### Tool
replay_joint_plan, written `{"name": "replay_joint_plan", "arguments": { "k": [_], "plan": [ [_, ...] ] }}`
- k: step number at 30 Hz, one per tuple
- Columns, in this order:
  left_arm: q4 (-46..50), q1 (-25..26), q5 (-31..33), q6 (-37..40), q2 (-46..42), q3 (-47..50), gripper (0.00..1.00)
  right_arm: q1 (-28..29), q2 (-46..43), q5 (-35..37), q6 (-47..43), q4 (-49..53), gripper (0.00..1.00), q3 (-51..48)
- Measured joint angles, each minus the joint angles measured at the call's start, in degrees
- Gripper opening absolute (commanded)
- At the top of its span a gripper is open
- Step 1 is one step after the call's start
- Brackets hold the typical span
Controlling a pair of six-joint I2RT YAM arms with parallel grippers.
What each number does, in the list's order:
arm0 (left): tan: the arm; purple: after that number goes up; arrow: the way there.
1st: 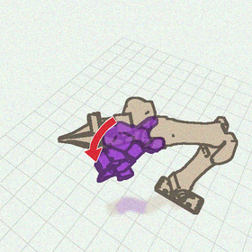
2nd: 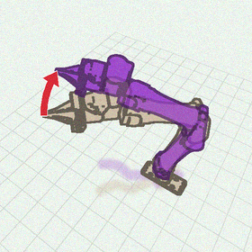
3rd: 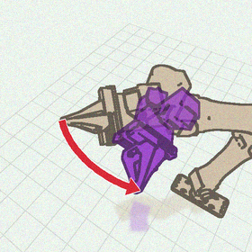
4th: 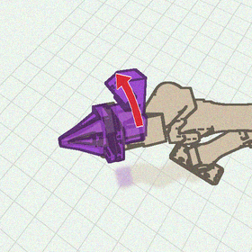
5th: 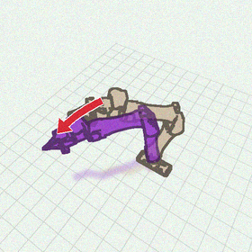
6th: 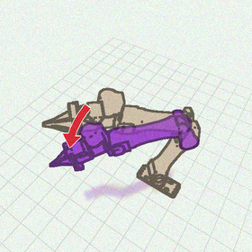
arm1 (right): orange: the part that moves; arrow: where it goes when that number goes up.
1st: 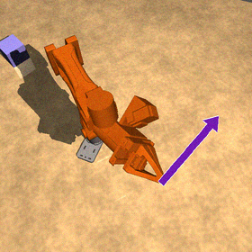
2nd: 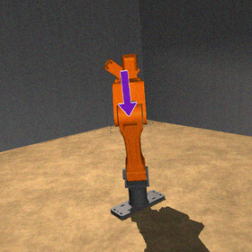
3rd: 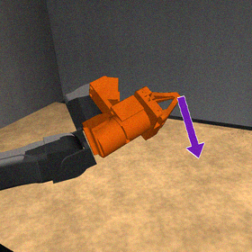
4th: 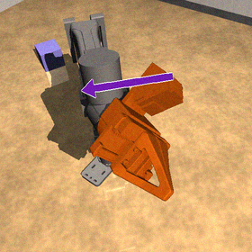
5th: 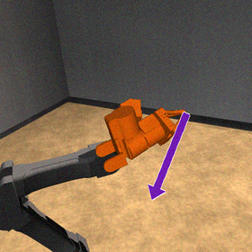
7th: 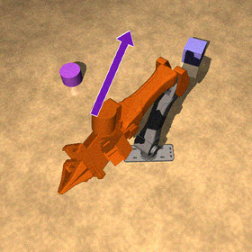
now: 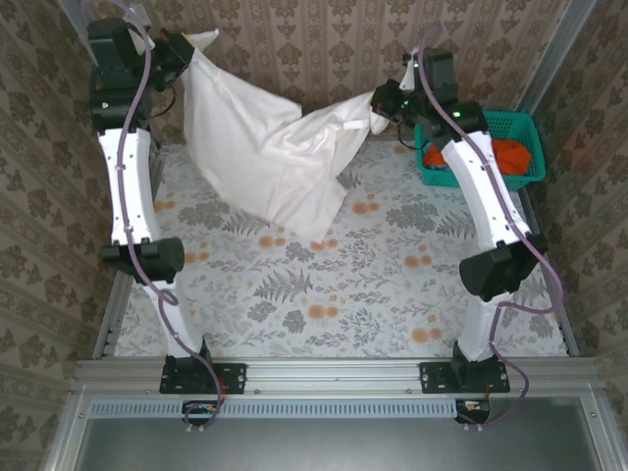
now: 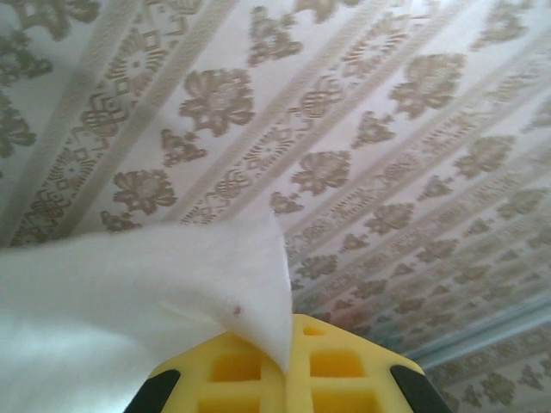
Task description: Fold and stack the t-shirts
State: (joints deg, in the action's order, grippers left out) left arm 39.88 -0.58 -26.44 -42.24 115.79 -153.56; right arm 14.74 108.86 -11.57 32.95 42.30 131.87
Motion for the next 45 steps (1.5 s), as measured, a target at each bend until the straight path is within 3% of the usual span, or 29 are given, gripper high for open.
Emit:
{"name": "replay_joint_plan", "arguments": {
  "k": [3,6,9,10,11,12,14,16,19,25,30,35,40,45],
  "plan": [
    [-4.0,0.3,-0.2,1.6,-15.5,18.7,0.00,0.7,-5.9,-0.5,-2.5,0.9,0.00,-1.3],
    [-10.9,0.4,1.9,2.7,-35.8,43.4,0.00,1.3,-17.0,-1.1,-3.6,-0.7,0.00,-13.9],
    [-13.9,0.2,5.9,4.8,-52.9,63.3,0.32,1.6,-29.4,-1.7,-4.3,-3.5,0.10,-32.9],
    [-14.2,0.2,7.6,5.4,-57.2,68.7,0.54,1.6,-33.0,-1.8,-4.2,-4.3,0.22,-39.9],
    [-14.1,0.2,9.5,5.9,-60.6,73.6,0.67,1.6,-35.2,-1.9,-4.1,-4.8,0.36,-45.2],
    [-13.7,0.2,11.8,6.1,-63.3,78.6,0.70,1.6,-37.0,-1.9,-3.6,-4.8,0.48,-51.3],
    [-10.9,-0.4,16.5,6.0,-64.9,86.3,0.81,1.5,-37.1,-1.4,-3.2,-3.7,0.55,-59.4],
    [-7.1,-1.2,20.8,6.4,-62.3,90.2,0.85,0.8,-32.9,-0.1,-2.7,-0.7,0.66,-64.0],
    [-4.1,-1.4,24.5,7.1,-54.6,90.0,0.90,-1.4,-26.9,2.1,-2.6,2.6,0.69,-64.4],
    [-2.9,2.5,21.4,9.4,-41.2,81.9,0.76,-1.8,-22.1,4.2,-1.5,0.9,0.63,-58.8],
    [-1.5,11.6,16.5,14.8,-22.0,68.8,0.76,2.1,-11.8,4.1,0.7,-2.8,0.55,-52.9],
    [4.4,19.6,14.7,20.5,-0.4,52.6,0.73,7.6,-4.9,4.3,3.1,-4.8,0.50,-55.4],
    [10.9,24.7,16.9,23.9,15.6,36.7,0.75,9.9,-1.0,6.1,5.3,-5.1,0.43,-58.0],
    [16.9,26.1,23.3,25.8,25.8,22.5,0.74,9.4,0.0,8.2,6.7,-6.0,0.41,-59.5]
  ]
}}
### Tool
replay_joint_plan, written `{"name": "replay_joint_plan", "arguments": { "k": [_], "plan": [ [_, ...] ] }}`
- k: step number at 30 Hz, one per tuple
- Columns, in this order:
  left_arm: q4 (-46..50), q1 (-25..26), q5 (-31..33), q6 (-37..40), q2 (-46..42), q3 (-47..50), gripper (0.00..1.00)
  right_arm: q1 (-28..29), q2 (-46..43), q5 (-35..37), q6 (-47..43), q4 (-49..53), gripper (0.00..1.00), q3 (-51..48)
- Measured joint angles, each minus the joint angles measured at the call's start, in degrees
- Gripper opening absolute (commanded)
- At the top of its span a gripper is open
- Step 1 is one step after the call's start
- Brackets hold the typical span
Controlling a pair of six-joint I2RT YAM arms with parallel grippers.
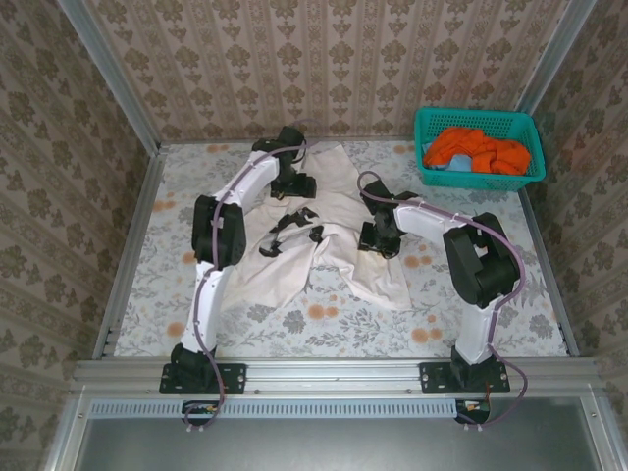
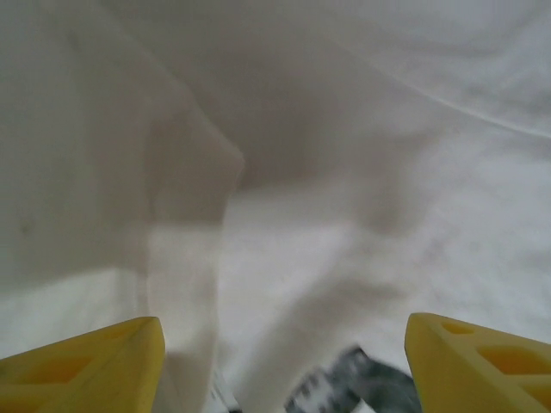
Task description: Fold and stack the t-shirts
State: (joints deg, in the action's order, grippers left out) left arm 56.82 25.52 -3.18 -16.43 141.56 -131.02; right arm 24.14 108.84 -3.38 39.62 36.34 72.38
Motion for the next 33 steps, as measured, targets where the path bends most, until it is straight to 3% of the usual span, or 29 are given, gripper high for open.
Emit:
{"name": "replay_joint_plan", "arguments": {
  "k": [8,13,16,21,22,25,33],
  "plan": [
    [3.8,-0.6,9.4,2.8,3.1,-3.8,0.64,-0.1,0.7,0.2,0.3,-2.9,0.38,-0.8],
    [4.6,-1.3,9.5,4.1,3.5,-3.7,0.38,-0.4,1.2,0.5,0.3,-3.0,0.35,-0.7],
    [4.4,-1.7,9.4,4.5,3.7,-2.9,0.37,-0.7,1.8,0.6,0.3,-3.0,0.34,0.2],
    [4.1,-2.1,8.4,4.7,3.7,-1.3,0.21,-1.3,3.0,0.7,0.2,-3.0,0.34,1.9],
    [3.9,-2.1,8.2,4.8,3.7,-1.2,0.22,-1.4,3.1,0.7,0.2,-3.0,0.34,2.1],
    [3.1,-2.3,7.4,5.1,3.1,-0.1,0.44,-1.9,3.2,0.6,0.0,-3.1,0.34,2.3],
    [1.0,-4.5,-2.9,7.1,0.2,4.6,0.60,-3.2,3.2,0.6,-0.4,-3.5,0.35,2.3]
  ]
}}
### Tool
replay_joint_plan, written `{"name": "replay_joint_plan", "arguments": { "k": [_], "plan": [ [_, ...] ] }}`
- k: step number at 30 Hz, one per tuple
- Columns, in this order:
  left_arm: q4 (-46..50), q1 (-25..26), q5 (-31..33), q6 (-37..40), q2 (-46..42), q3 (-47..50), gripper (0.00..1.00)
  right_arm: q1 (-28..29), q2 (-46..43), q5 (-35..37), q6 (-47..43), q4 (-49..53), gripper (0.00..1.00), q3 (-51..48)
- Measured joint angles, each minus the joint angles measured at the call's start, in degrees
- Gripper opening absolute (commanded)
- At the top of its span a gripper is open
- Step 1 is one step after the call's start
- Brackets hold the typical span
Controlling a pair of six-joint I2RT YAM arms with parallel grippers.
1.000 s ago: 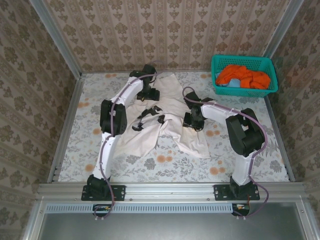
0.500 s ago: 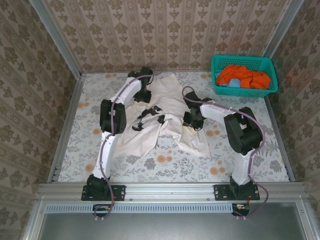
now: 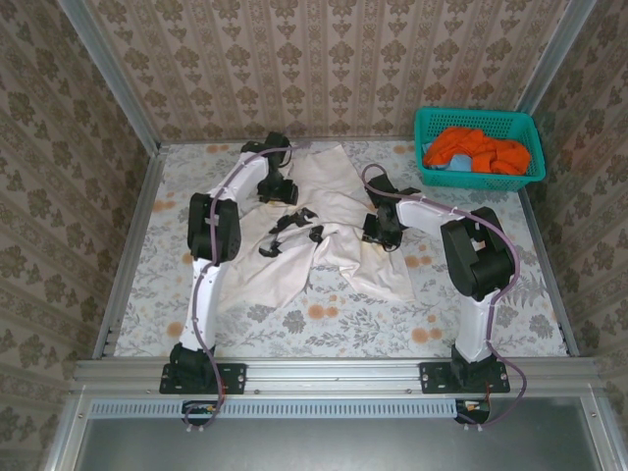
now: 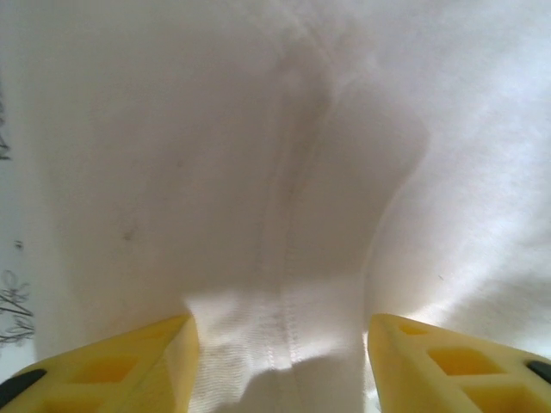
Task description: Fold and stack the t-shirts
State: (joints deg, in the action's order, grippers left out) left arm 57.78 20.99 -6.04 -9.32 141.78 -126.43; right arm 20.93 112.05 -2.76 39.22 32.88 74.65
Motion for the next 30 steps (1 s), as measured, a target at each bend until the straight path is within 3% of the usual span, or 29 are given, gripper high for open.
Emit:
{"name": "replay_joint_plan", "arguments": {
  "k": [6,10,16,24,30],
  "plan": [
    [-0.5,-0.4,-7.3,1.4,-1.3,2.0,0.64,-0.2,0.1,-0.2,0.0,0.0,0.35,0.1],
    [-0.4,0.1,-8.4,2.6,-1.4,2.3,0.56,-0.2,0.3,-0.2,-0.2,0.0,0.35,0.3],
    [0.2,1.3,-1.8,4.7,-1.4,2.6,0.47,-0.5,0.5,-0.6,-0.5,0.0,0.35,0.4],
    [0.4,2.3,6.0,6.2,-1.5,3.0,0.16,-1.1,0.7,-0.9,-1.3,-0.2,0.32,0.7],
    [0.1,2.1,8.9,5.9,-2.5,4.1,0.05,-1.7,1.0,-1.1,-1.5,-0.1,0.30,1.1]
  ]
}}
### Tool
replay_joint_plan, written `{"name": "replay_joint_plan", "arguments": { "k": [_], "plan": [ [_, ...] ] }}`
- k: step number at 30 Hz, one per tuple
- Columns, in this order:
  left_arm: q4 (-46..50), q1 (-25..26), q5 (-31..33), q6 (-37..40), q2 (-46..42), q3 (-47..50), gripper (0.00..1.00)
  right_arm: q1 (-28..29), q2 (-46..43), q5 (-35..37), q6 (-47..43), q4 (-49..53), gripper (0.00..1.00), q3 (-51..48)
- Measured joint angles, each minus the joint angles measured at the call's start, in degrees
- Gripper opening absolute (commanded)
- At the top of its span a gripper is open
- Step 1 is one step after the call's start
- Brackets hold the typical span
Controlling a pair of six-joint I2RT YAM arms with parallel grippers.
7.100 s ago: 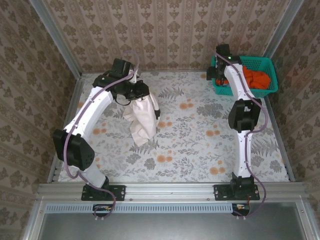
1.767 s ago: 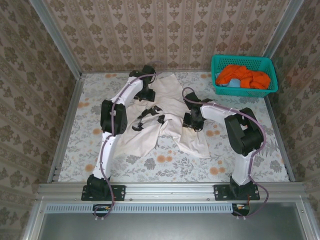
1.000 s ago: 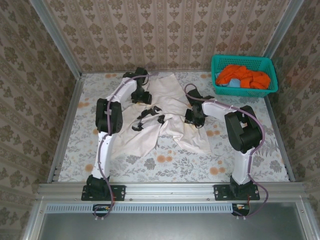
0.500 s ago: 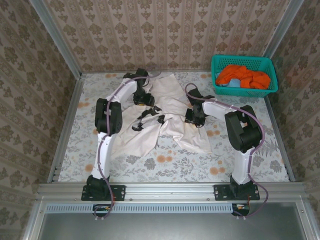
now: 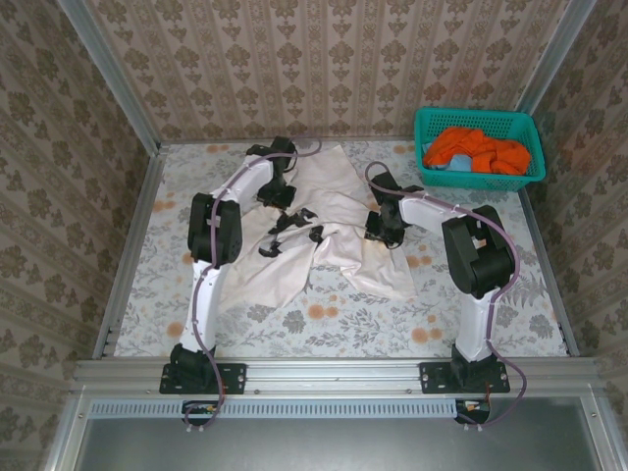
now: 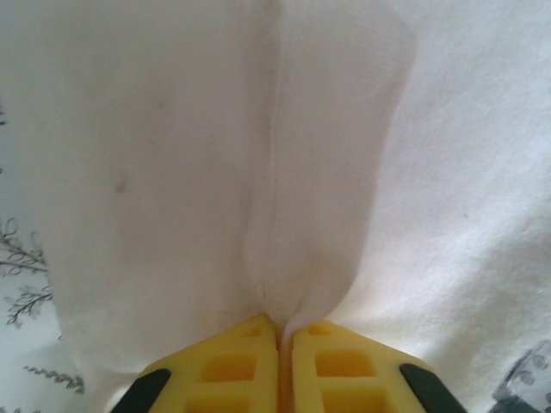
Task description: Fold and stack the t-shirts
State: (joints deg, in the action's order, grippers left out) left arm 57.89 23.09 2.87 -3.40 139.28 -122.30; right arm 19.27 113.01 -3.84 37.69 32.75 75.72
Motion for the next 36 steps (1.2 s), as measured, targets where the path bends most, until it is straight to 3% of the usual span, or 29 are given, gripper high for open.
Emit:
{"name": "replay_joint_plan", "arguments": {
  "k": [7,10,17,20,22,26,31,36],
  "plan": [
    [-3.3,-3.4,-1.9,-1.2,-5.0,5.9,0.03,-1.1,1.9,0.3,-0.3,0.7,0.19,2.6],
    [-5.7,-7.5,-4.8,-2.5,-7.7,8.4,0.03,-1.5,3.1,0.5,-0.4,1.1,0.14,4.3],
    [-10.5,-18.4,-10.9,-7.0,-9.5,11.8,0.11,-1.9,5.7,0.7,-0.8,2.8,0.14,8.5],
    [-10.8,-22.4,-13.3,-9.5,-9.5,12.9,0.19,-1.9,7.0,0.9,-1.3,3.6,0.14,10.5],
    [-10.9,-24.9,-14.8,-11.9,-9.3,13.2,0.38,-2.0,7.8,1.1,-1.6,3.9,0.14,11.8],
    [-11.2,-29.7,-16.6,-16.4,-8.8,14.1,0.59,-2.0,9.0,1.5,-2.1,5.0,0.20,14.1],
    [-9.1,-32.6,-15.3,-18.1,-8.4,13.3,0.61,-2.1,10.4,2.2,-3.8,6.9,0.32,17.2],
    [-8.2,-28.7,-13.4,-17.8,-9.6,12.5,0.57,-2.3,10.1,3.1,-5.0,7.9,0.35,18.5]
  ]
}}
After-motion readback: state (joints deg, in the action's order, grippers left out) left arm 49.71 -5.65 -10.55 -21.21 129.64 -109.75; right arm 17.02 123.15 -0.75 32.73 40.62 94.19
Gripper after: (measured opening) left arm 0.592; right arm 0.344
